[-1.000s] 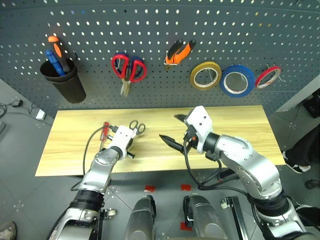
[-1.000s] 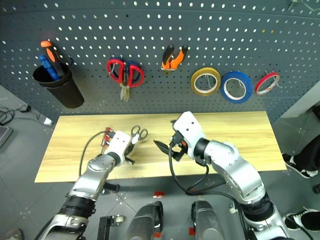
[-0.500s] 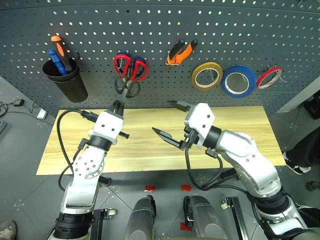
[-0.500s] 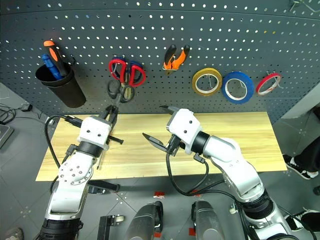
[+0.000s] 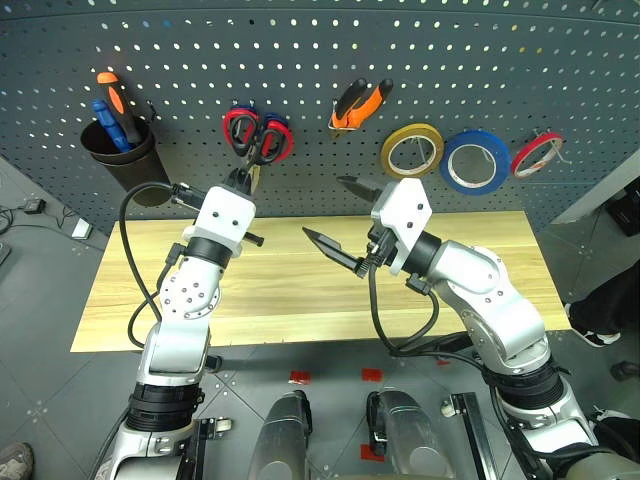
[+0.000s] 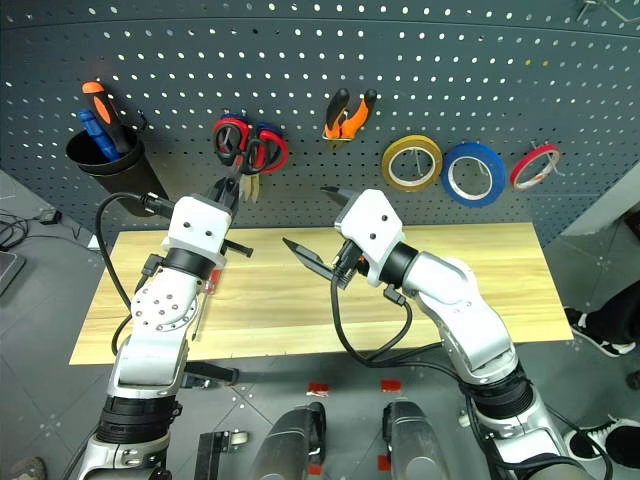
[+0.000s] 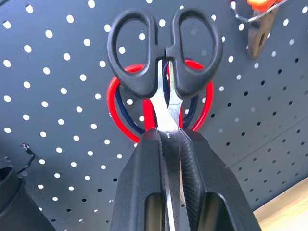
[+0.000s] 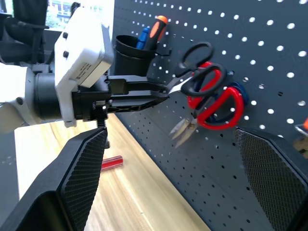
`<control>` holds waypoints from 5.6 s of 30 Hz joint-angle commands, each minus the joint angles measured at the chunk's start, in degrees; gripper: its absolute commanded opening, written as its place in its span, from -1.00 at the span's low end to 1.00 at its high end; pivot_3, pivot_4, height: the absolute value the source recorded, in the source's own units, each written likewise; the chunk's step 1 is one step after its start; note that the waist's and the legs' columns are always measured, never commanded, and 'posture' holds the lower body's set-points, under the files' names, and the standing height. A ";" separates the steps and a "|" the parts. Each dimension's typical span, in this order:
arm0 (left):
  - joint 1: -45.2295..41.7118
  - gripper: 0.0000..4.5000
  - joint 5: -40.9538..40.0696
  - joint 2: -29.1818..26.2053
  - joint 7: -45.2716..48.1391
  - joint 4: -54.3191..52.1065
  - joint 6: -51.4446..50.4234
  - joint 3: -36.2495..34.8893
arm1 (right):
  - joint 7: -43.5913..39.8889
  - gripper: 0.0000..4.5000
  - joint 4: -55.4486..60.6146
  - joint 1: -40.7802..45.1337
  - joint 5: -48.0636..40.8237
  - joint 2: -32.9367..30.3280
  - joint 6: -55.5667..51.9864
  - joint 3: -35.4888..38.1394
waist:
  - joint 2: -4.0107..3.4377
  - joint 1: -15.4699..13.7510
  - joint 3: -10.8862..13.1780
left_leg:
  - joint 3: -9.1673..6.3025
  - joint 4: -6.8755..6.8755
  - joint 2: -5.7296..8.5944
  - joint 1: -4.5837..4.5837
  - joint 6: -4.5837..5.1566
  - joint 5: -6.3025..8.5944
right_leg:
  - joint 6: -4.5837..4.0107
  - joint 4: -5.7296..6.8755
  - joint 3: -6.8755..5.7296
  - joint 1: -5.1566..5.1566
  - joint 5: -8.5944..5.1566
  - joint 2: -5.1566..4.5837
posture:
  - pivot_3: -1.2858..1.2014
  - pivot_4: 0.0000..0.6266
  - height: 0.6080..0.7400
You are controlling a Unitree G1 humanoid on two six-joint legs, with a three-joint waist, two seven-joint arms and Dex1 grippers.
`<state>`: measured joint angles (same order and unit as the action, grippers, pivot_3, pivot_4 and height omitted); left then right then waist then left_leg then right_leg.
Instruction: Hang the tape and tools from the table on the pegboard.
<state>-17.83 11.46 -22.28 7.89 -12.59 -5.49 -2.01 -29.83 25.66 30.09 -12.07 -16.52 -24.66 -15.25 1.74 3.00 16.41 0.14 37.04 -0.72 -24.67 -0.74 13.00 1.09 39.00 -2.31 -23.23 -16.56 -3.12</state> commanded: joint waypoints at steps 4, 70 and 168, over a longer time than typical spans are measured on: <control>0.30 -0.92 0.37 0.75 -2.20 0.31 -1.07 -1.84 | 0.13 1.00 0.24 1.58 -0.78 0.88 0.52 2.31 | 0.00 0.00 0.00 | 0.00 0.00 0.00 0.00 0.00 0.00 | 0.00 0.01 0.00 0.00 0.00 -0.01 | -0.05 -0.09 1.00; -25.24 -0.12 -15.83 -10.21 15.00 72.35 -18.25 -9.24 | 5.23 1.00 2.63 8.43 -0.68 5.94 -38.42 -7.20 | 0.40 0.36 2.00 | 0.00 -0.04 0.00 -0.07 0.00 0.01 | 0.00 -0.01 -0.02 -0.18 0.00 -0.04 | -0.09 0.18 1.00; -3.84 0.98 -26.32 -10.10 10.55 18.65 -3.40 -15.94 | 4.43 1.00 6.70 5.94 -13.88 -0.90 -20.96 6.40 | 1.21 0.08 -3.02 | 0.05 0.81 -0.06 -0.12 -0.13 -0.23 | -0.06 0.98 0.05 -0.27 0.18 0.01 | -0.03 -0.55 1.00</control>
<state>-22.38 -15.59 -32.57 20.65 6.69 -6.91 -17.23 -25.34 29.59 37.54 -27.47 -17.02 -49.12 -9.22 2.96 3.09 13.39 0.15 37.84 -0.78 -24.76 -0.86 12.77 1.02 40.00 -2.28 -23.48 -16.37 -3.09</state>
